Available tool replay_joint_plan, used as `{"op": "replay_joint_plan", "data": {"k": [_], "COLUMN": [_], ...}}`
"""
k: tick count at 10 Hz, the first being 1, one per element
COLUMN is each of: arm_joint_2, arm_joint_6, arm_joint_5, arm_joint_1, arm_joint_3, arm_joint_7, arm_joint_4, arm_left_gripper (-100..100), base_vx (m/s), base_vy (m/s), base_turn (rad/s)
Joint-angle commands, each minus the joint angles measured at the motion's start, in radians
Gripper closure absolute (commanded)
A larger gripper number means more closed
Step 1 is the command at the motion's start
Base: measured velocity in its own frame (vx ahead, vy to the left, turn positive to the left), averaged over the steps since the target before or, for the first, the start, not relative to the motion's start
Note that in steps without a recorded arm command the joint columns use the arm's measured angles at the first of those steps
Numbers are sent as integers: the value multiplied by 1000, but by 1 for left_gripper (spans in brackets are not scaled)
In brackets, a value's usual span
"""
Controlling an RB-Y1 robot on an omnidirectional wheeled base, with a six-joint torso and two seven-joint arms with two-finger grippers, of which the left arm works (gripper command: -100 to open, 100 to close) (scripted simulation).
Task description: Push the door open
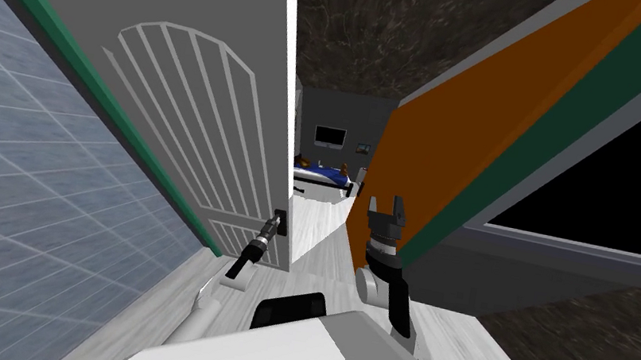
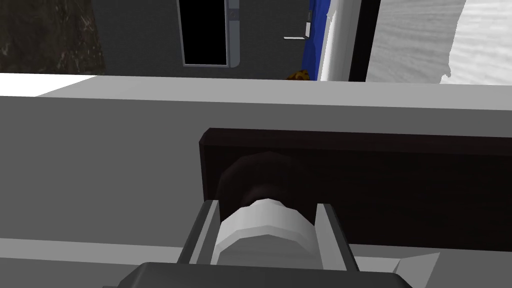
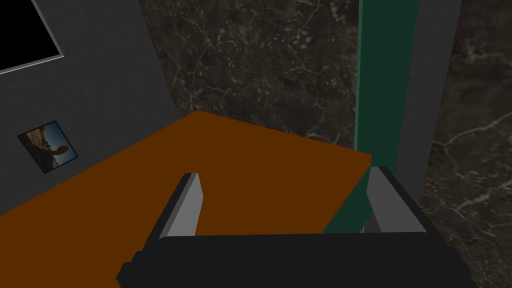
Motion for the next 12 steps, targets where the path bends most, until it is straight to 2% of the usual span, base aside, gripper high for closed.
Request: {"op": "replay_joint_plan", "data": {"k": [1,5,12], "arm_joint_2": [0,-5,-15], "arm_joint_6": [-1,1,2], "arm_joint_5": [0,4,12], "arm_joint_1": [6,-12,-40], "arm_joint_3": [-2,36,117], "arm_joint_7": [1,-10,-33], "arm_joint_4": [2,18,59], "arm_left_gripper": [100,100,100], "base_vx": [0,127,166], "base_vy": [0,-60,-106], "base_turn": [0,35,51]}}
